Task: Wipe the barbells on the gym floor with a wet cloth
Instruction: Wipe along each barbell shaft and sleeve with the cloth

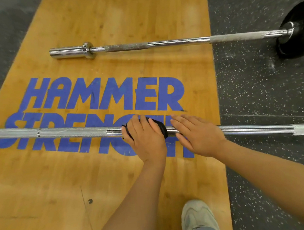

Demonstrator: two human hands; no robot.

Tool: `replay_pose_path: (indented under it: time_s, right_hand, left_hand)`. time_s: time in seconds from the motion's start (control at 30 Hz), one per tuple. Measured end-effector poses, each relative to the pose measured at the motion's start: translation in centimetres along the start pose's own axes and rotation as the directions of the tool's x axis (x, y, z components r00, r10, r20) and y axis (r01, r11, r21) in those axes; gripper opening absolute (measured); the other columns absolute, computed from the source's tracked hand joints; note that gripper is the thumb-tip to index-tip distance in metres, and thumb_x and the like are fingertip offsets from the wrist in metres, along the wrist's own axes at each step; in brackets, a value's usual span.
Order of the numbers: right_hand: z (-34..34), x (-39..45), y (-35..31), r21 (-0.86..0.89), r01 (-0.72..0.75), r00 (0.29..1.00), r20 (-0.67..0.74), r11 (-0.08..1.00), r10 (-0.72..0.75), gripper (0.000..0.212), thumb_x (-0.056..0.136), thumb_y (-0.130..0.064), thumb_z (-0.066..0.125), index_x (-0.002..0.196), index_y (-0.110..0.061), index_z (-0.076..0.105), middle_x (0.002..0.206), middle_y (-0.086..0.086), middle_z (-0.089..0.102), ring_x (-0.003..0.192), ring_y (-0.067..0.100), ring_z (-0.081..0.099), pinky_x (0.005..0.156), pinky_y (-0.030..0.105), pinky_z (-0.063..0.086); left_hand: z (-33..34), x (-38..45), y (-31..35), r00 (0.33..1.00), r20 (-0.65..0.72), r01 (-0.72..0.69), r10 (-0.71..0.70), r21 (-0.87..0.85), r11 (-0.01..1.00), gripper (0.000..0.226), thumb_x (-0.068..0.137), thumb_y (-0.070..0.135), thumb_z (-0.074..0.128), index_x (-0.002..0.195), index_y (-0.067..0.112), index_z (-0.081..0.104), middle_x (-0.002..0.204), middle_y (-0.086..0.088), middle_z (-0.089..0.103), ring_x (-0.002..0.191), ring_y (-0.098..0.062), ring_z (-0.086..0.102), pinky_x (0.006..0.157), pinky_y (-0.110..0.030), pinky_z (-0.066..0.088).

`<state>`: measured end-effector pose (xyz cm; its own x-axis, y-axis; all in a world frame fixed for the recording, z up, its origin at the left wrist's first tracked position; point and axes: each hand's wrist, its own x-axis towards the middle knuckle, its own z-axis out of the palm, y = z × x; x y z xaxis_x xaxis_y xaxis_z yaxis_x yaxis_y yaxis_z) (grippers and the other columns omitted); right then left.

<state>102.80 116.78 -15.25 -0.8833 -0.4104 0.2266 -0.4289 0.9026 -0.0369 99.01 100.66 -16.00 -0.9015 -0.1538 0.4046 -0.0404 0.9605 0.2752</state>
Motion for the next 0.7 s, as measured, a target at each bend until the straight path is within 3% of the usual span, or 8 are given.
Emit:
replay_pose_path:
  time_s: [0.13,0.3,0.5,0.7]
  right_hand:
    - [0.3,0.1,-0.1,0.012,-0.027,1.000,-0.005,1.000,0.027,0.064,0.108,-0.039,0.013,0.128,-0.007,0.065,0.133,0.010,0.064,0.112,0.028,0.067,0.087,0.038,0.058]
    - [0.3,0.0,0.0,0.006,-0.014,1.000,0.014,1.000,0.014,0.066,0.108,-0.039,0.010,0.134,-0.007,0.061,0.137,0.010,0.061,0.116,0.028,0.065,0.091,0.038,0.057]
    - [0.1,0.0,0.2,0.000,0.010,1.000,0.014,1.000,-0.010,0.064,0.109,-0.038,0.010,0.138,-0.006,0.057,0.139,0.011,0.059,0.118,0.029,0.064,0.092,0.041,0.057]
    - [0.3,0.1,0.1,0.021,-0.014,1.000,0.012,1.000,0.014,0.067,0.108,-0.039,0.009,0.134,-0.005,0.061,0.136,0.010,0.062,0.114,0.028,0.066,0.091,0.040,0.056]
  left_hand:
    - [-0.4,-0.5,1.6,0.995,0.046,0.086,-0.086,0.008,0.996,0.040,0.098,0.024,0.038,0.109,0.001,0.068,0.116,-0.012,0.066,0.117,-0.032,0.058,0.114,-0.048,0.020]
    - [0.0,-0.6,0.7,0.986,0.052,-0.159,0.159,-0.010,0.987,0.040,0.099,0.026,0.038,0.109,0.002,0.069,0.115,-0.011,0.067,0.114,-0.030,0.060,0.113,-0.047,0.025]
    - [-0.5,2.0,-4.0,0.997,0.066,0.045,-0.050,0.070,0.997,0.043,0.101,0.026,0.033,0.117,-0.001,0.064,0.120,-0.015,0.063,0.122,-0.033,0.054,0.114,-0.049,0.023]
    - [-0.7,1.2,-0.5,0.984,0.130,0.113,-0.125,0.090,0.989,0.050,0.096,0.029,0.033,0.113,-0.006,0.065,0.120,-0.020,0.063,0.123,-0.038,0.054,0.112,-0.051,0.016]
